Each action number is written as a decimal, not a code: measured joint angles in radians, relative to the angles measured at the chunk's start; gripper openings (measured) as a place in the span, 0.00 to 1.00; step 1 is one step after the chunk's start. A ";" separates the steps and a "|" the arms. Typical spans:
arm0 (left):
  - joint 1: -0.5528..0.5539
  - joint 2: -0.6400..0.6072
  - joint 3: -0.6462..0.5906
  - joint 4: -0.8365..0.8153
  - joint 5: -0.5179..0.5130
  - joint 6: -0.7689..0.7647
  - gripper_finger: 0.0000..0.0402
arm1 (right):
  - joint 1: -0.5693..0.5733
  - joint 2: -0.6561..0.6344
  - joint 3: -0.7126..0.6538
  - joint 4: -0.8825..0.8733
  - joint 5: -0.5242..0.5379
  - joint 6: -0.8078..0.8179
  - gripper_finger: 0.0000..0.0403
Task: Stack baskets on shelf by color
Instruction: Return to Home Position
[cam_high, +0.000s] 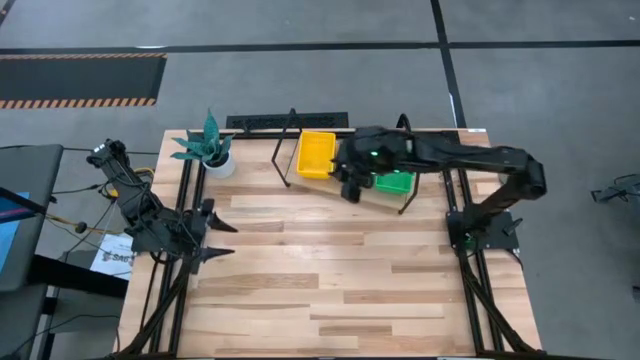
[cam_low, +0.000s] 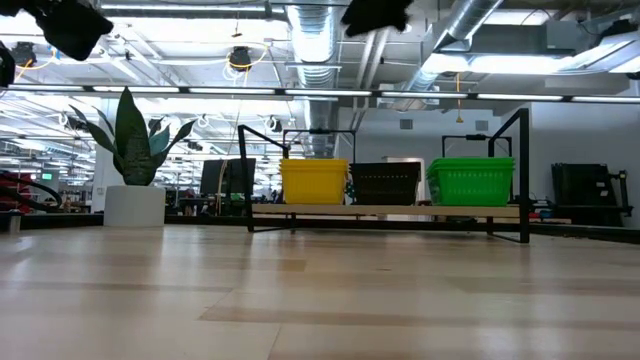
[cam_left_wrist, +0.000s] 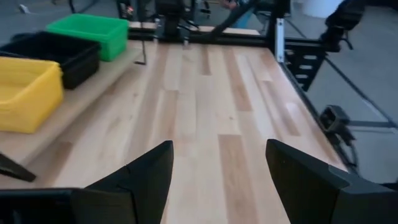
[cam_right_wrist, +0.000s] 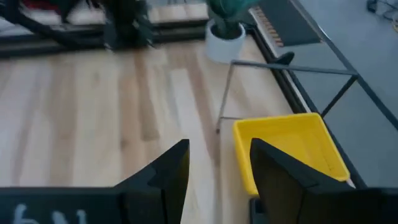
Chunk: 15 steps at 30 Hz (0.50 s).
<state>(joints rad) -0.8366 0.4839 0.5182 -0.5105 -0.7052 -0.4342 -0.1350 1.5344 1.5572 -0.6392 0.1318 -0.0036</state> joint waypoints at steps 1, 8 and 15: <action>0.000 0.000 0.000 0.003 0.009 -0.009 0.61 | 0.015 -0.022 0.002 -0.013 0.000 0.027 0.47; 0.029 -0.067 0.002 0.181 0.136 0.263 0.61 | 0.046 -0.236 -0.165 0.072 -0.133 -0.014 0.46; 0.122 -0.296 -0.001 0.121 0.310 0.298 0.61 | 0.017 -0.601 -0.699 0.510 -0.134 0.068 0.47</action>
<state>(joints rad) -0.7145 0.1878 0.5177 -0.3900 -0.3956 -0.1361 -0.1184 0.9331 0.8583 -0.1290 -0.0025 0.0647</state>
